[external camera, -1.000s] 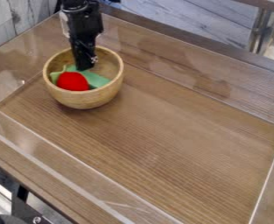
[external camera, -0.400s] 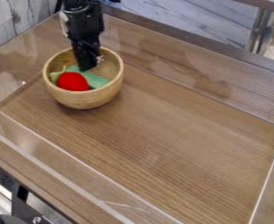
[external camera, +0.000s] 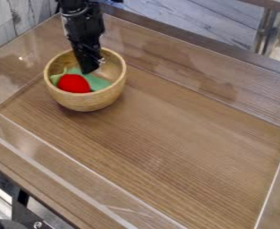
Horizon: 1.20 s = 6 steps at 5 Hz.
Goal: Remove the green stick from the brown bowl and put it on the table
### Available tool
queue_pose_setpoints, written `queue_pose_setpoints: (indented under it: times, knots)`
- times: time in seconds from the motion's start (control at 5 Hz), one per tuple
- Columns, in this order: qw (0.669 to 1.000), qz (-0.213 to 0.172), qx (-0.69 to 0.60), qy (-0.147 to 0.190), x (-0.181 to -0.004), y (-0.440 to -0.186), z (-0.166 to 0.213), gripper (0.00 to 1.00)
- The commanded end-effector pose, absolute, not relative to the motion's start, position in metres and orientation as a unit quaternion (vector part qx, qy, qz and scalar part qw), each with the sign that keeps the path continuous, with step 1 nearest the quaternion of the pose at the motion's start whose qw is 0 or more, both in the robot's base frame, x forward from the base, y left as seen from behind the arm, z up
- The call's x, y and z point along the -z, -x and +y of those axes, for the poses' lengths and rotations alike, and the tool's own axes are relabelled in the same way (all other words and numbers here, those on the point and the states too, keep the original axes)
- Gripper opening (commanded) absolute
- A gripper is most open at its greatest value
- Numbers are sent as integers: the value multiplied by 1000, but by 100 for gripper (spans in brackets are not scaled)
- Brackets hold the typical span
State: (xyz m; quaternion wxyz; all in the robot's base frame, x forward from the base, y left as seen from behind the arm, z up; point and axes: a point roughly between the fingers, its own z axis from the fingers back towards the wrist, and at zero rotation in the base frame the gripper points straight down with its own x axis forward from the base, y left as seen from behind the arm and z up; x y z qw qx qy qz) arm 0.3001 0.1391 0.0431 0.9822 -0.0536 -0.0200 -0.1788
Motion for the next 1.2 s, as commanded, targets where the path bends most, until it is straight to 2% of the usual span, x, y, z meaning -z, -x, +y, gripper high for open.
queue_pose_setpoints:
  times: [0.0, 0.4, 0.6, 1.0]
  knots:
    - [982, -24, 178, 51, -39, -302, 148, 0]
    - [980, -12, 191, 61, -22, -297, 154, 0]
    - [976, 0, 209, 68, -18, -288, 154, 0]
    - [983, 15, 161, 83, -15, -291, 152, 0]
